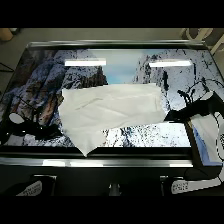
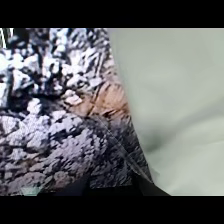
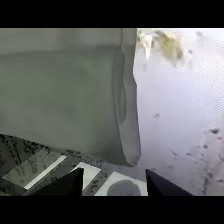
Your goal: Fold the shirts.
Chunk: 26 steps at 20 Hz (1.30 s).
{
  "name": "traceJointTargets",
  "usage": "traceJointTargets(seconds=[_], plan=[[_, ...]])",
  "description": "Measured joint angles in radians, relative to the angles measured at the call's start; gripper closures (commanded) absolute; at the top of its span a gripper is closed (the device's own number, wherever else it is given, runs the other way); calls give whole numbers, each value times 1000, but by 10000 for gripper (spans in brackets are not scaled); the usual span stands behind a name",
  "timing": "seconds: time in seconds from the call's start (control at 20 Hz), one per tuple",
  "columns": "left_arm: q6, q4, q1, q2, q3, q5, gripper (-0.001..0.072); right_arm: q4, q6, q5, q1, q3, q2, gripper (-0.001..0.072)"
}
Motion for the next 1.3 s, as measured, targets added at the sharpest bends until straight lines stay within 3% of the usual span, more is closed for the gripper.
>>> traceJointTargets(seconds=[0.15, 0.35, 0.4, 0.45, 0.65, 0.75, 0.8, 0.85, 0.9, 1.3], plan=[[0, 0, 0, 0, 0, -2, 383, 26, 11, -21, 0, -23, -15, 307], [0, -10, 0, 0, 0, -8, 383, 41, 34, -62, 4, -35, -31, 519], [0, -14, 0, 0, 0, -8, 383, 42, 35, -79, 8, -38, -33, 639], [0, -15, 0, 0, 0, -9, 383, 40, 39, -100, 13, -39, -35, 694], [-1, -22, 0, 0, 0, -19, 383, 37, 51, -127, 24, -42, -35, 696], [-3, -24, 0, 0, 0, -23, 383, 26, 49, -135, 27, -44, -24, 692], [-3, -24, 0, 0, 0, -23, 383, 14, 47, -140, 29, -44, -16, 604], [-3, -25, 0, 0, 0, -24, 383, -1, 44, -142, 27, -44, -4, 332], [-3, -25, 0, 0, 0, -25, 383, -6, 42, -138, 26, -44, 8, 270], [0, -26, 0, 0, 0, -19, 383, 30, 18, -65, 27, -43, 52, 272]])
